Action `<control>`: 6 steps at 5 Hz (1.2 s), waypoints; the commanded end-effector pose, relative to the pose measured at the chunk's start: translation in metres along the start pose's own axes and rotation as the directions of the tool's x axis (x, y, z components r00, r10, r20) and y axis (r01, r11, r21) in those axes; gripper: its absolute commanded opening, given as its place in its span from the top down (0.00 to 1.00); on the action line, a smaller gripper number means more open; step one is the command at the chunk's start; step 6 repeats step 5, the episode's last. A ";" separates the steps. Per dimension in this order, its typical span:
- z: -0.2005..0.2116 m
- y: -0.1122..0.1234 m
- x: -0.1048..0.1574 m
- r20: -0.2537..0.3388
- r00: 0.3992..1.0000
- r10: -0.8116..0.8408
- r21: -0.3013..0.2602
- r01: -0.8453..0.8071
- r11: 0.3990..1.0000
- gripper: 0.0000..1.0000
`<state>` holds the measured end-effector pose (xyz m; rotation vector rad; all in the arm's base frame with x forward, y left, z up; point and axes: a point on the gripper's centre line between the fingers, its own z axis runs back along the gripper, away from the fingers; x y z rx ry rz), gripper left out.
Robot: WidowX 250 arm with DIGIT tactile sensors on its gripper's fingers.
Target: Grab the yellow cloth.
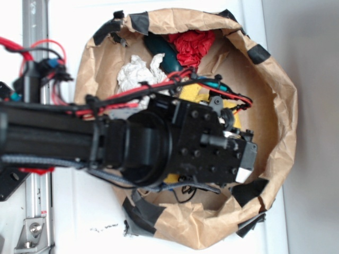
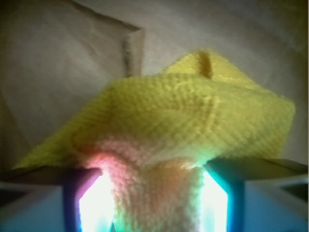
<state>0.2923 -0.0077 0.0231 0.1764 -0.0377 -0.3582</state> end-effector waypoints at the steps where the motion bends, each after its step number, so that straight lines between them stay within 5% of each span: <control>1: 0.072 0.037 -0.005 0.148 0.987 0.070 -0.016 -0.068 0.998 1.00; 3: 0.129 0.045 -0.021 0.228 0.964 0.138 -0.027 -0.135 0.990 1.00; 4: 0.153 0.051 -0.041 0.147 0.954 0.262 -0.141 -0.242 0.960 1.00; 6: 0.144 0.050 -0.063 0.129 0.940 0.315 -0.139 -0.297 0.945 1.00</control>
